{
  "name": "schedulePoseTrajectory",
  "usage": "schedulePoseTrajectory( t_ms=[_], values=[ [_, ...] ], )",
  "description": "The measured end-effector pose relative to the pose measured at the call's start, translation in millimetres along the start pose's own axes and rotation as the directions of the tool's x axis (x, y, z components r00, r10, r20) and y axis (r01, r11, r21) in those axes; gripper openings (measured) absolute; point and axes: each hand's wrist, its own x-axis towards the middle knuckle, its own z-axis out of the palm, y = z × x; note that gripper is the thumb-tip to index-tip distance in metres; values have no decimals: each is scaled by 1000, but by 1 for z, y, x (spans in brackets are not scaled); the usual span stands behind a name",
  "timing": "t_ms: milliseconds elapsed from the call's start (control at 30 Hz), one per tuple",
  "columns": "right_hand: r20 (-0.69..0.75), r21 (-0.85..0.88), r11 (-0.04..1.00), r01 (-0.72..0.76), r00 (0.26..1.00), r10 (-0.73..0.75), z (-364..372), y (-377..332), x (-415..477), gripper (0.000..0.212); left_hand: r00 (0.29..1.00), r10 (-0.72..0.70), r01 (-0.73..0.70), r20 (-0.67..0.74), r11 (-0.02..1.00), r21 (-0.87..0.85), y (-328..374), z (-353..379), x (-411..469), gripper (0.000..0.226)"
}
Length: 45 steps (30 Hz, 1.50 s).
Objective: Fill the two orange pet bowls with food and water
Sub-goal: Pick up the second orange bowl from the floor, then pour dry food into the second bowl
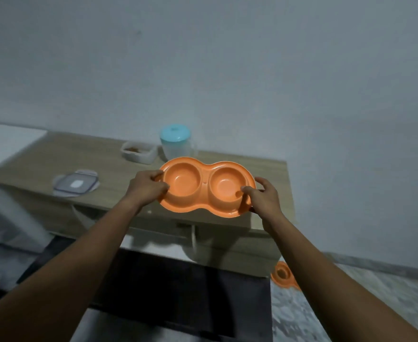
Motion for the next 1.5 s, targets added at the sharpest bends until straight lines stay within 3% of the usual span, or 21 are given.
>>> schedulePoseTrajectory(
  t_ms=[200,333,467,700,967,1067,1133,1200,1267,1367,1500],
  values=[
    [21,-41,998,-51,998,52,108,0,-5,58,992,-41,29,117,995,98,-52,-74,47,74],
    [29,-104,993,-60,998,63,154,-3,15,52,982,-2,-26,189,989,148,-79,-96,79,83],
    [39,-161,985,-59,997,66,196,-4,37,47,987,-7,-24,162,982,186,-101,-106,99,104],
    [90,-279,950,-142,981,173,253,9,64,55,991,-55,27,126,977,212,-140,-108,147,115],
    [10,-340,924,-175,982,190,300,13,86,51,965,-33,-46,260,955,291,-173,-123,213,113],
    [-98,-478,857,-193,981,166,317,9,88,53,963,44,-157,267,895,418,-186,-135,239,121],
    [-164,-595,788,-159,984,74,340,-1,87,50,937,166,-294,308,852,433,-195,-148,260,112],
    [-163,-612,789,-56,985,-56,364,-17,90,46,881,243,-409,405,823,395,-201,-154,276,104],
    [-115,-545,837,43,986,-125,394,-30,104,45,821,227,-463,524,803,377,-210,-158,294,111],
    [-32,-385,921,64,996,-82,430,-45,133,52,761,211,-519,614,765,381,-220,-153,303,116],
    [-76,-326,941,-95,994,74,463,-53,179,59,757,240,-541,608,752,376,-223,-151,314,114]
  ],
)
